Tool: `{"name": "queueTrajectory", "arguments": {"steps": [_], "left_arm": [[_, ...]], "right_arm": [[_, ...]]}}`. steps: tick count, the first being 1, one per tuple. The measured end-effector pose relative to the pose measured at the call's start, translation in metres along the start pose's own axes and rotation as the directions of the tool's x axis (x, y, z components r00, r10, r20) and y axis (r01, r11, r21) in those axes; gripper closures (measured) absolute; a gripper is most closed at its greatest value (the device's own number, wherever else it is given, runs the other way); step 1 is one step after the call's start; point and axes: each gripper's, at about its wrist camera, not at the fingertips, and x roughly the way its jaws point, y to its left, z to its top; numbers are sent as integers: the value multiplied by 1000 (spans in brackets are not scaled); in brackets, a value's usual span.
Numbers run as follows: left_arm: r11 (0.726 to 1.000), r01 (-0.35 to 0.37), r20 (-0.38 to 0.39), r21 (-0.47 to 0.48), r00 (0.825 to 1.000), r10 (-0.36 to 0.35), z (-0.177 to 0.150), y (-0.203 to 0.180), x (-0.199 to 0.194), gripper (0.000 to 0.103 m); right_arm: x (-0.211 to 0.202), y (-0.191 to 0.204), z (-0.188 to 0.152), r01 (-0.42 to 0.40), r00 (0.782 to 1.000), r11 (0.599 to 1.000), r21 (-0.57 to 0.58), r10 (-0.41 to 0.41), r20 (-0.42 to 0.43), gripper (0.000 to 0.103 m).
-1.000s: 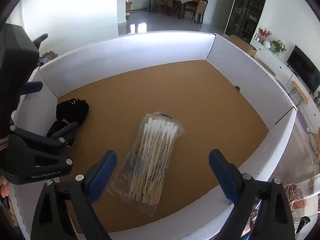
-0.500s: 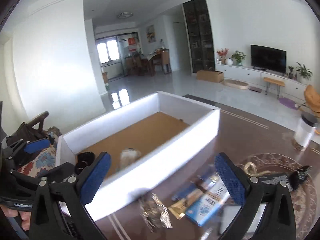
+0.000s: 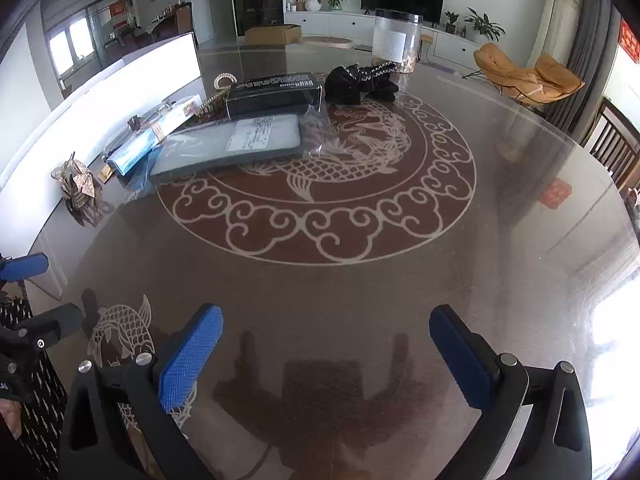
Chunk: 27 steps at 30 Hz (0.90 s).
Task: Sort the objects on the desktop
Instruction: 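Bring the right tool back over the table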
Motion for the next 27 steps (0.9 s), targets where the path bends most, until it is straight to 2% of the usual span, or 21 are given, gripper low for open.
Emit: {"name": "queueTrajectory", "arguments": {"steps": [8,14,20,27], "left_arm": [[996,-31,14,-78,999,32,-2,24,12,0],[992,-68,-38,-105,997,65,2,27,26,0],[988,-55,-45,-144,998,49,1,34,29,0],[988,-72,-54,-138,996,65,1,33,31,0]], "right_arm": [[19,22,4,-15,1000,999,-36,15,1,0],[25,22,9,-26,1000,1000,-17,26,16,0],[25,23,7,-24,999,1000,-12,25,47,0],[25,23,8,-24,999,1000,-13,24,47,0]]}}
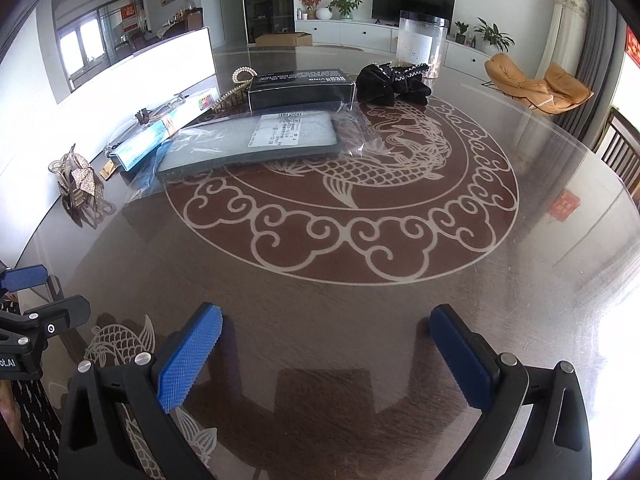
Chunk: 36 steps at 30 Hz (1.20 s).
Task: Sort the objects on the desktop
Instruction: 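Move the left tool onto the rhinestone shoe and close on it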
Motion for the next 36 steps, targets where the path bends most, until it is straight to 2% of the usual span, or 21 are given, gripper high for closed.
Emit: {"name": "queueTrajectory", "arguments": {"steps": [8,20,30,33,36], "left_arm": [[999,-26,-4,20,1000,27,-2,-3,1,0],[1000,-25,-4,16,1000,25,-3,-4,0,0],[1000,-3,20,-27,1000,4,1,4,-3,0],[998,-42,67,-46,997,45,0,7,-11,0],[993,-113,133,-33,984,116,-1,2,-23,0]], "right_arm": [[1,0,0,0,1000,1000,0,0,0,0],[1,0,0,0,1000,1000,0,0,0,0],[1,1,1,0,1000,1000,0,0,0,0],[1,1,1,0,1000,1000,0,0,0,0],[1,1,1,0,1000,1000,0,0,0,0]]}}
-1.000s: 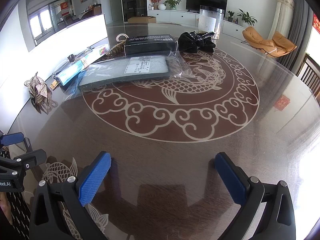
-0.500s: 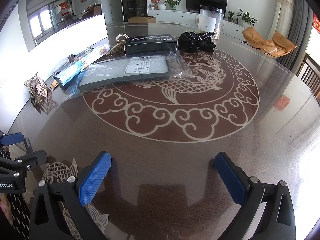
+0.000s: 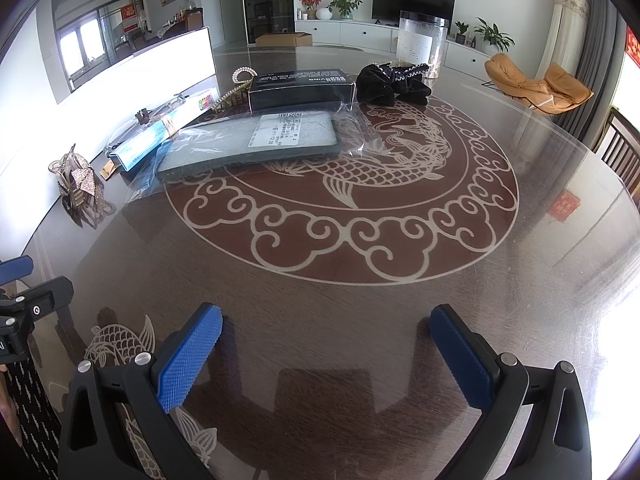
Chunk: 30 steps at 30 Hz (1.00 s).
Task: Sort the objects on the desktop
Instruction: 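Move the left tool onto the rhinestone shoe and close on it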
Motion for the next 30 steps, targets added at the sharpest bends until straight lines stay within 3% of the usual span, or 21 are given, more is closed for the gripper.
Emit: {"name": "queueTrajectory", "arguments": {"steps": [4,8,13,17,21,26,30], "left_arm": [[996,-57,39,65,998,54,9,-10,1,0],[989,-110,38,-97,993,114,40,17,17,0],[930,-173,-50,-326,985,166,68,53,52,0],[897,-252,-88,-363,968,236,83,59,77,0],[880,-240,-103,-410,971,217,92,65,92,0],[895,-193,-95,-402,981,169,104,68,102,0],[935,-142,-39,-325,990,137,108,71,105,0]], "right_arm": [[0,0,0,0,1000,1000,0,0,0,0],[0,0,0,0,1000,1000,0,0,0,0],[0,0,0,0,1000,1000,0,0,0,0],[0,0,0,0,1000,1000,0,0,0,0],[0,0,0,0,1000,1000,0,0,0,0],[0,0,0,0,1000,1000,0,0,0,0],[0,1,0,0,1000,1000,0,0,0,0]]}}
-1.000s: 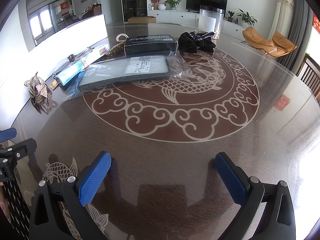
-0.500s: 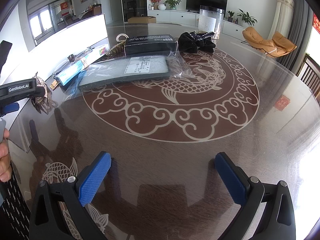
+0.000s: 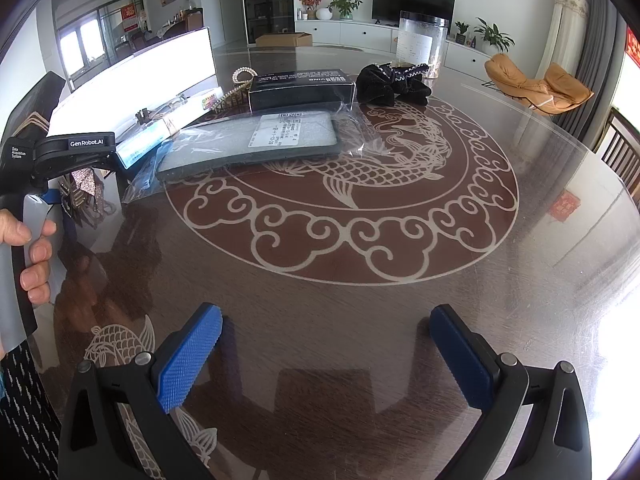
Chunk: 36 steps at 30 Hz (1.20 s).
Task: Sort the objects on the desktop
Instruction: 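Move the left tool onto the rhinestone shoe and close on it, then lift the rhinestone shoe off the table with the left tool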
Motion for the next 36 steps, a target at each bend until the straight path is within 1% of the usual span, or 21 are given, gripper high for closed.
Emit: {"name": "queueTrajectory", "arguments": {"steps": [1,2,3,5,8,10,12,13,14,16,17,19,20,22,24,28,29,30,32,34,36], "left_arm": [[1000,10,19,13,1000,-10,-1,3,0,0],[1000,10,43,14,999,-11,-1,6,-2,10],[1000,12,72,16,997,-14,-2,9,-5,31],[999,31,93,34,995,-34,-1,14,-8,48],[995,79,94,54,992,-84,-2,18,-11,49],[986,156,81,61,984,-161,-6,17,-15,49],[967,234,58,99,969,-240,-17,13,-24,49],[952,281,39,124,957,-288,-22,9,-26,49],[930,340,16,140,938,-345,-28,5,-31,50],[870,454,-39,190,889,-456,-44,-7,-41,49],[848,478,-58,230,876,-479,-52,-16,-48,49],[812,494,-77,311,865,-496,-64,-31,-58,49],[801,495,-80,336,863,-499,-66,-39,-61,49],[797,486,-83,358,867,-491,-66,-46,-61,49],[805,479,-79,349,871,-484,-66,-49,-59,49],[864,396,-32,312,913,-407,-60,-35,-54,47],[871,388,-28,301,917,-399,-59,-31,-53,42],[877,385,-26,287,919,-394,-58,-26,-53,33],[890,372,-22,264,925,-380,-57,-22,-51,25],[893,365,-19,263,927,-373,-58,-17,-52,24],[896,345,-18,281,935,-354,-60,-21,-52,18]], "right_arm": [[0,0,0,0,1000,1000,0,0,0,0],[0,0,0,0,1000,1000,0,0,0,0],[0,0,0,0,1000,1000,0,0,0,0],[0,0,0,0,1000,1000,0,0,0,0],[0,0,0,0,1000,1000,0,0,0,0],[0,0,0,0,1000,1000,0,0,0,0],[0,0,0,0,1000,1000,0,0,0,0],[0,0,0,0,1000,1000,0,0,0,0],[0,0,0,0,1000,1000,0,0,0,0],[0,0,0,0,1000,1000,0,0,0,0],[1,0,0,0,1000,1000,0,0,0,0],[0,0,0,0,1000,1000,0,0,0,0],[1,0,0,0,1000,1000,0,0,0,0],[0,0,0,0,1000,1000,0,0,0,0],[0,0,0,0,1000,1000,0,0,0,0],[0,0,0,0,1000,1000,0,0,0,0],[0,1,0,0,1000,1000,0,0,0,0],[0,1,0,0,1000,1000,0,0,0,0],[1,1,0,0,1000,1000,0,0,0,0],[1,1,0,0,1000,1000,0,0,0,0],[0,1,0,0,1000,1000,0,0,0,0]]}}
